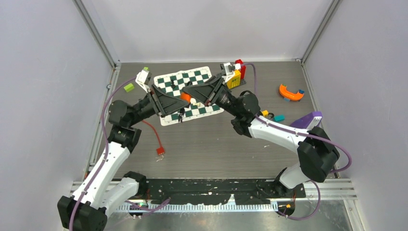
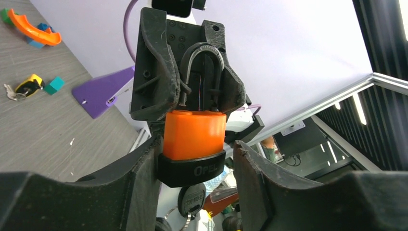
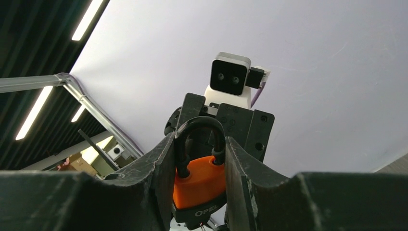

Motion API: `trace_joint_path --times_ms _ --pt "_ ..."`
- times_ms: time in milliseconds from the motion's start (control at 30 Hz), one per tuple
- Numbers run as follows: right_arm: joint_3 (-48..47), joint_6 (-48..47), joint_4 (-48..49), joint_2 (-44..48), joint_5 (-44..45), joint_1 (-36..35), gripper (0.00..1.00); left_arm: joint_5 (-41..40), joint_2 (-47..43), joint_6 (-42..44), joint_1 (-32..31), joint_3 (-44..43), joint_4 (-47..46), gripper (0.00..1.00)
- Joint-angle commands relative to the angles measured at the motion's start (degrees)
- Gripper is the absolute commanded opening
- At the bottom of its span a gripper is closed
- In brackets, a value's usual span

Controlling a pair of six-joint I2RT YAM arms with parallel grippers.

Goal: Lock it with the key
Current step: Lock the lock.

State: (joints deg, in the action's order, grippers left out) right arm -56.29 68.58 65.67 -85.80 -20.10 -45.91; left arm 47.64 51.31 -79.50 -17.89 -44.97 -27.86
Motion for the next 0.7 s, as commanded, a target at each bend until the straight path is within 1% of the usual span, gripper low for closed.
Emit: trace_joint_path --times_ms 0,167,367,433,567,667 --pt "-0.43 0.58 7.16 0.47 -0.51 -0.15 0.05 0.71 -0.57 -2.7 -0.22 -0.71 -5.6 0.5" --pt "1.67 -0.29 6.61 0.95 -1.26 -0.19 0.05 0.13 0.81 -5.24 -0.22 -0.62 -10.23 0.4" --pt "3.79 -1.05 7.1 1.07 -1.2 -0.14 0.05 -1.41 2.25 -10.01 -0.22 0.23 -17.53 0.24" --pt "3.66 -1.03 7.6 0.56 -1.11 -0.19 0.05 -1.1 2.62 -11.47 -0.22 0.49 -19.2 0.21" --pt "2.92 -0.85 8.63 -0.67 -1.08 -0.3 0.05 -1.0 2.49 -12.74 -0.22 1.07 -20.15 0.21" --pt "2.44 -0.59 9.45 -1.93 -0.88 -0.54 0.05 -0.92 2.26 -13.04 -0.22 1.11 -20.29 0.3"
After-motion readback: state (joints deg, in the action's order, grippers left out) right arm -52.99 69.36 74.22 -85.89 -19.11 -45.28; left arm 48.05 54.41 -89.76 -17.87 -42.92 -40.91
